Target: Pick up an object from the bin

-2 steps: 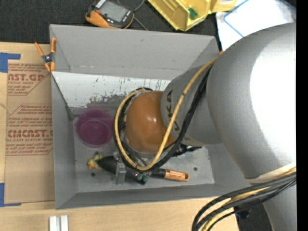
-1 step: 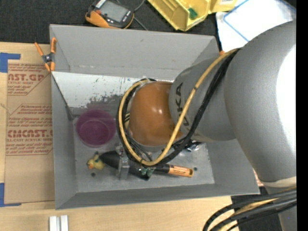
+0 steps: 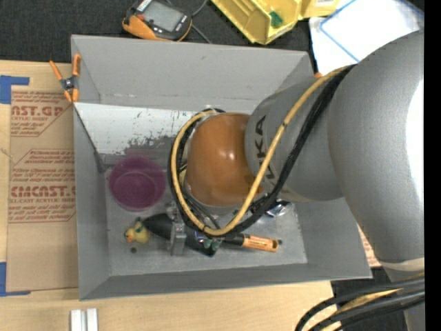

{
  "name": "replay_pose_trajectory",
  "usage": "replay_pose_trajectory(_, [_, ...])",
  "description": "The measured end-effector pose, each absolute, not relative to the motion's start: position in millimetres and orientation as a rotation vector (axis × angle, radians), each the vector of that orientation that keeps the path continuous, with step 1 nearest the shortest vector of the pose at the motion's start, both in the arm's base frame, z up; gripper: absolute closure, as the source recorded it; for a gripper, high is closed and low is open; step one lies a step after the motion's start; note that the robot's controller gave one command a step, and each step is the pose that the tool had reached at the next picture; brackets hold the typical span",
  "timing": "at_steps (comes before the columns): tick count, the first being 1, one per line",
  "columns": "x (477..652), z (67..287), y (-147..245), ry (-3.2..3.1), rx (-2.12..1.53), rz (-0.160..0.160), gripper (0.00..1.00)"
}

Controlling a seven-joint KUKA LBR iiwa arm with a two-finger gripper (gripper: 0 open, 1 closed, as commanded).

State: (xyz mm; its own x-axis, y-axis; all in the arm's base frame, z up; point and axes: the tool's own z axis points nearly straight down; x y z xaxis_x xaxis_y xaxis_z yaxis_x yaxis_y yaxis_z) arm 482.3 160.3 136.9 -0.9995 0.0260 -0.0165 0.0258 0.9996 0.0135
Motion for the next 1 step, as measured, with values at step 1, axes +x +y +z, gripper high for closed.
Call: replay_pose_trajectory(1, [480.7, 151.5, 160.1, 3.131, 0.04, 0.019, 1.0])
